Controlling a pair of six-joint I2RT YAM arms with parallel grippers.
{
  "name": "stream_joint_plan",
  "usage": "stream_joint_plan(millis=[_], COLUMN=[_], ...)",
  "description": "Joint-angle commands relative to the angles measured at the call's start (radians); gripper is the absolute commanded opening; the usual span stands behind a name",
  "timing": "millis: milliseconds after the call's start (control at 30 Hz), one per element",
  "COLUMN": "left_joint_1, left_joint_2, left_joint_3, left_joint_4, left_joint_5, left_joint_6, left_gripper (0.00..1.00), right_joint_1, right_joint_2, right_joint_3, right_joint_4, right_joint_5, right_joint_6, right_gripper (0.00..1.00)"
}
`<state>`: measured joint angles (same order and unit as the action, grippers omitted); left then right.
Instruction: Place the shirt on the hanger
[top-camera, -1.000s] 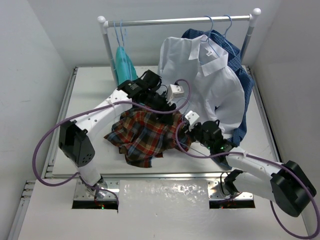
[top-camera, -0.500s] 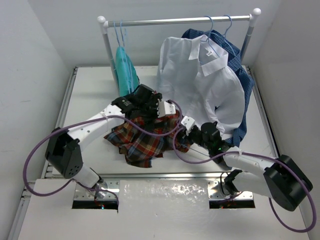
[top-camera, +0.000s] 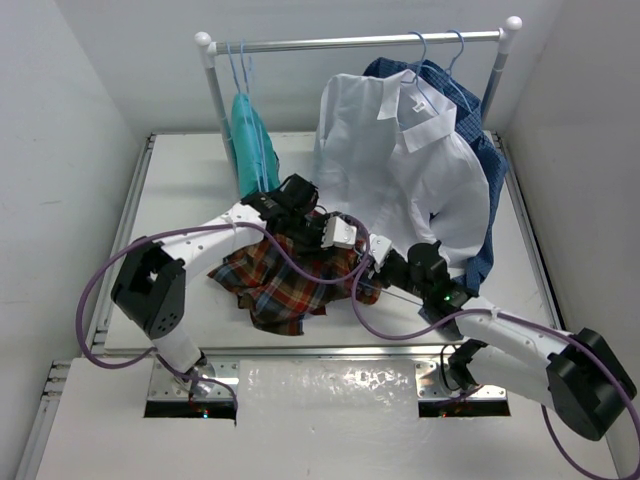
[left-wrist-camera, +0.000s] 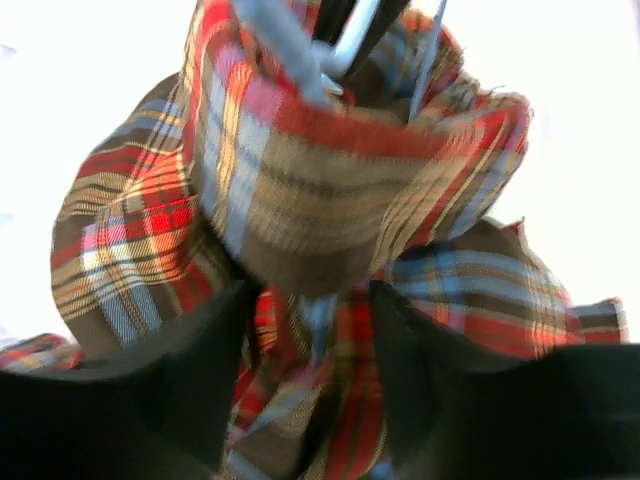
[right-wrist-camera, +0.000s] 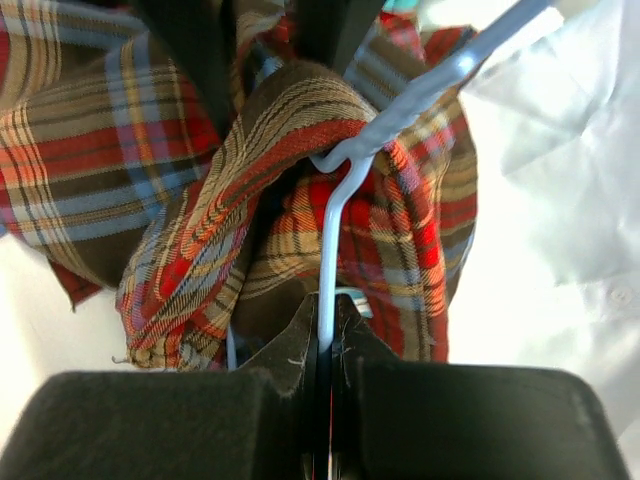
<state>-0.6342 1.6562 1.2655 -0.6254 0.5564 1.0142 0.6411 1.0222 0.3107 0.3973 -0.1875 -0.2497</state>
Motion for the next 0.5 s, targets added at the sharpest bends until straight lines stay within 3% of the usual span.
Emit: stream_joint_plan(millis=[0, 33, 100, 167, 233, 267, 300, 333, 367, 467], left_joint_1=[-0.005, -0.005, -0.005, -0.007, -0.005, -0.005, -0.002, 0.004, 0.022, 0.069], left_joint_2=[0.001, 0.004, 0.001, -0.012, -0.029, -0.051, -0.064, -0.091, -0.102, -0.141], left_joint_3=[0.077, 0.084, 0.095, 0.092, 0.077, 0.072, 0.066, 0.064, 0.066, 0.077], left_joint_4=[0.006, 0.013, 0.021, 0.001, -0.005, -0.020, -0.025, -0.028, -0.030, 0.002], left_joint_5=[0.103, 0.105, 0.103, 0.096, 0.074, 0.048, 0.033, 0.005, -0.006, -0.065], left_joint_6=[-0.026, -0.079, -0.111, -0.121, -0.144, -0.150, -0.160, -0.196, -0.225, -0.394], left_gripper=[0.33, 0.19, 0.15, 0.00, 0.00, 0.00, 0.00, 0.00, 0.00, 0.00], right_joint_1=[0.002, 0.003, 0.003, 0.002, 0.002, 0.003, 0.002, -0.001, -0.007, -0.099], right_joint_2=[-0.007, 0.004, 0.015, 0.026, 0.032, 0.030, 0.026, 0.019, 0.000, -0.048], right_joint_3=[0.088, 0.097, 0.126, 0.149, 0.165, 0.185, 0.201, 0.220, 0.270, 0.405], right_joint_4=[0.026, 0.025, 0.020, 0.028, 0.032, 0.026, 0.003, -0.030, -0.117, -0.298], right_joint_5=[-0.043, -0.044, -0.044, -0.041, -0.029, 0.009, 0.038, 0.069, 0.118, 0.125], right_joint_6=[-0.023, -0.019, -0.019, -0.016, 0.019, 0.042, 0.058, 0.088, 0.107, 0.231], right_gripper=[0.00, 0.00, 0.00, 0.00, 0.00, 0.05, 0.17, 0.50, 0.62, 0.83])
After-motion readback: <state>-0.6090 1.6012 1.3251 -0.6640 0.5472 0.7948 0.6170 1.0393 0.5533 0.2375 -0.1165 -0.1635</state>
